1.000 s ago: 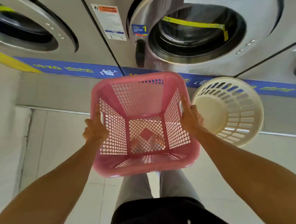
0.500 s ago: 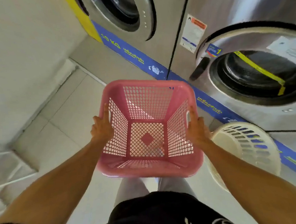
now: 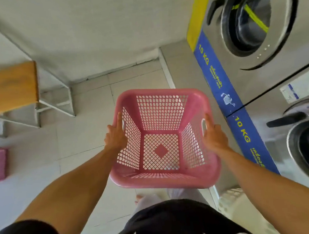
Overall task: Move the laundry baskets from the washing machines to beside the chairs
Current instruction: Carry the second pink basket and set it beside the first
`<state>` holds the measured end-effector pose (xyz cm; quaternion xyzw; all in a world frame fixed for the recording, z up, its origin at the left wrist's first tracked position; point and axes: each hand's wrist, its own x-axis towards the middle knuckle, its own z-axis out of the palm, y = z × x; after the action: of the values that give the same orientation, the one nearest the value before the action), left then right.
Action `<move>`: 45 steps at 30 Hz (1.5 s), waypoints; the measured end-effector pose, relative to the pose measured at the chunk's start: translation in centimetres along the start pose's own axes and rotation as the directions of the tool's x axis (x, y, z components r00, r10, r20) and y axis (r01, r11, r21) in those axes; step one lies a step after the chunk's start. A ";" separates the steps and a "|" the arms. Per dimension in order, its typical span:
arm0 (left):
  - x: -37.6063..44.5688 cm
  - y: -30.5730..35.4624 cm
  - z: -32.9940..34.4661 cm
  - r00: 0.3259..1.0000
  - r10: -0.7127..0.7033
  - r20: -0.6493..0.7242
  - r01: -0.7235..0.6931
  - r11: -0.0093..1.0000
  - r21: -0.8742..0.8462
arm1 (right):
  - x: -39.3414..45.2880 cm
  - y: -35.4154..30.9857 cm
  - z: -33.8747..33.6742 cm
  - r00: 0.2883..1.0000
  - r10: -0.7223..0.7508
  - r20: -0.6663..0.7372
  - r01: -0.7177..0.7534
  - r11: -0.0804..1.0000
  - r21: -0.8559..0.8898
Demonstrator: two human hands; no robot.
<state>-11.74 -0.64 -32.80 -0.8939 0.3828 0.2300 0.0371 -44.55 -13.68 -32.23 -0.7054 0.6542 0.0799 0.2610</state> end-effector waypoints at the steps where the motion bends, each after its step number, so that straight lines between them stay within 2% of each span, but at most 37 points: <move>1: -0.6 -1.6 -0.2 0.999 -0.032 -0.006 0.031 0.999 -0.016 | -0.3 -1.4 0.0 0.999 -0.034 -0.001 0.034 0.999 -0.022; 7: -5.5 -12.2 -1.3 0.980 -0.193 -0.047 0.184 0.970 -0.158 | -4.2 -10.4 1.5 0.978 -0.209 0.019 0.210 0.963 -0.168; 13: -11.2 -24.1 -2.5 0.924 -0.377 -0.069 0.351 0.904 -0.244 | -9.2 -20.0 7.0 0.891 -0.455 0.006 0.446 0.872 -0.200; 17: -14.9 -31.3 -2.5 0.858 -0.511 -0.061 0.472 0.829 -0.300 | -12.4 -26.8 10.1 0.826 -0.561 0.050 0.556 0.798 -0.234; 23: -18.7 -41.4 -3.2 0.736 -0.675 -0.049 0.621 0.702 -0.349 | -15.8 -38.0 15.2 0.688 -0.717 0.116 0.724 0.664 -0.186; 29: -17.6 -49.5 -4.5 0.658 -0.749 -0.076 0.664 0.625 -0.412 | -16.6 -48.1 19.4 0.592 -0.789 0.165 0.806 0.576 -0.135; 32: -15.9 -52.3 -5.2 0.641 -0.765 -0.055 0.667 0.592 -0.452 | -16.3 -52.9 20.6 0.550 -0.814 0.189 0.835 0.533 -0.134; 35: -14.4 -54.7 -6.6 0.609 -0.793 -0.007 0.704 0.544 -0.457 | -15.8 -57.2 21.7 0.527 -0.820 0.225 0.850 0.505 -0.149; 40: -11.5 -58.0 -8.6 0.593 -0.805 0.021 0.712 0.511 -0.482 | -14.8 -63.1 22.2 0.503 -0.832 0.232 0.863 0.471 -0.184; 45: -8.6 -62.2 -10.2 0.563 -0.827 -0.014 0.705 0.488 -0.515 | -14.6 -69.1 23.0 0.493 -0.835 0.244 0.868 0.454 -0.198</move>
<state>30.62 46.47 -26.75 -0.9728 -0.1237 0.1518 -0.1235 25.41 10.60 -26.96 -0.9622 0.1772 0.0744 0.1932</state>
